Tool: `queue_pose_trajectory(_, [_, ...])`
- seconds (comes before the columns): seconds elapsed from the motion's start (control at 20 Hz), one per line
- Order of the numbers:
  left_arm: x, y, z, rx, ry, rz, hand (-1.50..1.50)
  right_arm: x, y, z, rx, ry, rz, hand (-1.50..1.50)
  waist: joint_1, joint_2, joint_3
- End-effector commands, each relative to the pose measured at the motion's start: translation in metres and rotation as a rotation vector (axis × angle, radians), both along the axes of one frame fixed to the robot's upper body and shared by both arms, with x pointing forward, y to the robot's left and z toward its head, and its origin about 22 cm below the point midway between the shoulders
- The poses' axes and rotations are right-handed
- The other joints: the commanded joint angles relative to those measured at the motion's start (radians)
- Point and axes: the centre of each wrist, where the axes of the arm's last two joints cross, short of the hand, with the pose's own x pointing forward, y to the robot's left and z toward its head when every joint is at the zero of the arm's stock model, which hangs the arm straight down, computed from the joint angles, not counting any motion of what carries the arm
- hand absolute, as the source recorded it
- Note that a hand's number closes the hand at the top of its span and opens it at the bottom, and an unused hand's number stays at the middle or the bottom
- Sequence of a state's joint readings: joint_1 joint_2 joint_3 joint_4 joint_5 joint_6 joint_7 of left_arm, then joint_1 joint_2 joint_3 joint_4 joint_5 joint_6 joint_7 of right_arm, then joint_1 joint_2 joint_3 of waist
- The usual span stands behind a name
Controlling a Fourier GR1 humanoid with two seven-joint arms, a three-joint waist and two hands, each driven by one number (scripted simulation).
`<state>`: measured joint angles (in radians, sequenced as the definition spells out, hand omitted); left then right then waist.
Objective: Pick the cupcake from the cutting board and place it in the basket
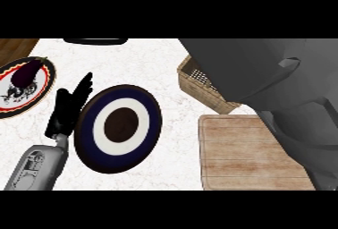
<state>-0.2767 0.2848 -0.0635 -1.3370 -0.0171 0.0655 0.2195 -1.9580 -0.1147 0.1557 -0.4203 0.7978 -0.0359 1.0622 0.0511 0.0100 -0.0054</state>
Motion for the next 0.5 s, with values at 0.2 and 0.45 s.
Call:
queue_pose_trajectory(0.2, [-0.005,0.022,0.014,-0.004,0.004,0.020,0.00,0.030,-0.046,0.004,-0.106,0.192,-0.204,1.50,-0.010,-0.005,0.003])
queue_pose_trajectory(0.45, [-0.007,0.000,0.000,-0.023,0.014,0.026,0.00,0.052,-0.082,-0.017,-0.113,0.179,-0.192,1.50,-0.031,-0.004,0.004])
